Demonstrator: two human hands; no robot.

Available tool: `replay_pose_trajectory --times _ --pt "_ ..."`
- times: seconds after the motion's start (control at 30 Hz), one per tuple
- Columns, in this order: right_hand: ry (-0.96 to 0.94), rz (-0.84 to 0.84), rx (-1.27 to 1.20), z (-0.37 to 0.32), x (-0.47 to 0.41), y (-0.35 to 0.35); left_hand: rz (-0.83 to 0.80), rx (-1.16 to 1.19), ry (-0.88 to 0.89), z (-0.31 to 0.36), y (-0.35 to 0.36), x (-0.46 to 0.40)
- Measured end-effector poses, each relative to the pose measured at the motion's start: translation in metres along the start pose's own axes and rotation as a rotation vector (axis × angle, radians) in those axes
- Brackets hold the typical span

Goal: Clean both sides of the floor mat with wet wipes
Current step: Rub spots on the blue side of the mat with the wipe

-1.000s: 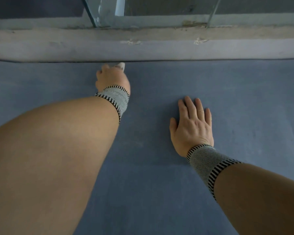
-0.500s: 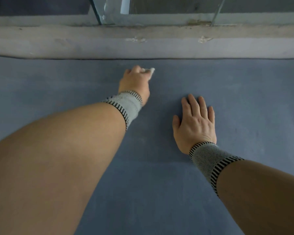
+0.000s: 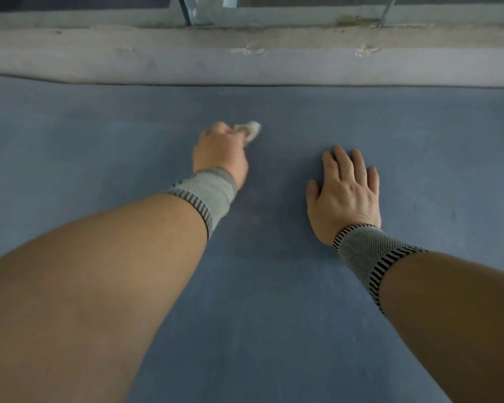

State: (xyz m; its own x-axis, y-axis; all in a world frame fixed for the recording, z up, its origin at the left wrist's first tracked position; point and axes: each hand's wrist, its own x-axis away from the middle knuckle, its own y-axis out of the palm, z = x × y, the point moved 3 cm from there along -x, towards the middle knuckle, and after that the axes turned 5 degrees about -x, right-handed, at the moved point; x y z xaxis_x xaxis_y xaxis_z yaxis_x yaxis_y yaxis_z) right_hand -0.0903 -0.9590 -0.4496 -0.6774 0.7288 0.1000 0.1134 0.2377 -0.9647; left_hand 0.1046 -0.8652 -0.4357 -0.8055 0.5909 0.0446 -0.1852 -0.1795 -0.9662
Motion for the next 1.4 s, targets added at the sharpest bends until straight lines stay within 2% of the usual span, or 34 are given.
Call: replay_pose_trajectory --times 0.03,0.1,0.2,0.23,0.3,0.4,0.43,0.47,0.57,0.6,0.67,0.73,0.77,0.83,0.9,0.93,0.97,1.0,1.1,1.17,1.2,1.23,1.3,1.37,1.4 --pt "-0.004 0.002 -0.001 0.0 0.0 0.001 0.045 -0.024 -0.111 -0.007 -0.003 -0.005" --pt "-0.005 0.007 0.0 0.001 0.0 0.001 0.04 -0.048 -0.116 0.003 -0.002 0.004" --pt "0.002 0.001 0.0 0.001 0.001 -0.002 -0.043 -0.025 0.209 0.035 0.007 0.046" --pt "0.002 -0.002 -0.003 0.0 0.001 -0.002 -0.044 -0.023 0.255 0.033 0.003 0.055" --pt "-0.006 -0.004 -0.003 0.0 0.0 -0.001 -0.006 -0.089 0.162 0.003 -0.003 0.041" --pt "-0.016 0.002 -0.005 0.0 0.0 0.0 0.085 -0.076 -0.18 -0.031 -0.011 0.03" --pt "-0.018 0.008 -0.002 0.0 0.0 0.0 0.072 -0.072 -0.183 -0.025 -0.014 0.039" --pt "-0.02 0.014 -0.002 0.0 0.0 -0.001 0.075 -0.016 -0.143 -0.014 -0.013 0.051" --pt "-0.029 0.029 -0.011 -0.001 0.001 -0.005 -0.108 -0.057 0.338 0.032 0.0 0.103" --pt "-0.036 0.037 -0.01 -0.001 0.002 -0.005 -0.13 -0.063 0.38 0.029 0.002 0.105" --pt "-0.048 0.048 -0.007 -0.001 0.002 -0.006 -0.08 -0.037 0.224 0.005 -0.004 0.082" --pt "-0.056 0.063 -0.002 -0.001 0.001 -0.005 0.038 -0.057 -0.031 -0.023 -0.012 0.058" --pt "-0.06 0.072 0.0 -0.001 0.001 -0.005 0.064 -0.078 -0.081 -0.03 -0.012 0.057" --pt "-0.063 0.078 0.003 -0.001 0.001 -0.005 0.073 0.022 0.0 -0.016 -0.013 0.08" --pt "-0.063 0.077 0.007 -0.001 0.002 -0.008 -0.036 0.072 0.226 0.006 -0.007 0.121" --pt "-0.065 0.074 0.005 -0.002 0.003 -0.008 -0.099 0.03 0.309 0.006 -0.003 0.135" --pt "-0.069 0.071 0.004 -0.002 0.003 -0.009 -0.085 -0.009 0.33 -0.001 -0.004 0.134" --pt "-0.073 0.072 0.004 -0.002 0.002 -0.008 -0.065 -0.05 0.26 -0.015 -0.009 0.124" --pt "-0.092 0.092 0.0 -0.002 0.003 -0.008 0.057 -0.008 -0.151 -0.044 -0.018 0.093" --pt "-0.104 0.105 -0.003 -0.003 0.005 -0.008 0.007 0.08 -0.148 -0.02 -0.02 0.11" --pt "-0.106 0.11 -0.003 -0.003 0.007 -0.009 -0.018 0.125 -0.047 -0.001 -0.013 0.122" --pt "-0.107 0.112 -0.008 -0.002 0.007 -0.01 -0.06 0.145 0.145 0.02 -0.006 0.137" --pt "-0.114 0.107 -0.027 -0.002 0.006 -0.011 -0.145 0.153 0.245 0.026 0.002 0.148" --pt "-0.13 0.093 -0.028 -0.002 0.005 -0.009 -0.086 0.21 0.079 -0.002 -0.008 0.128" --pt "-0.137 0.095 -0.021 -0.001 0.004 -0.008 -0.046 0.241 -0.118 -0.024 -0.013 0.116"
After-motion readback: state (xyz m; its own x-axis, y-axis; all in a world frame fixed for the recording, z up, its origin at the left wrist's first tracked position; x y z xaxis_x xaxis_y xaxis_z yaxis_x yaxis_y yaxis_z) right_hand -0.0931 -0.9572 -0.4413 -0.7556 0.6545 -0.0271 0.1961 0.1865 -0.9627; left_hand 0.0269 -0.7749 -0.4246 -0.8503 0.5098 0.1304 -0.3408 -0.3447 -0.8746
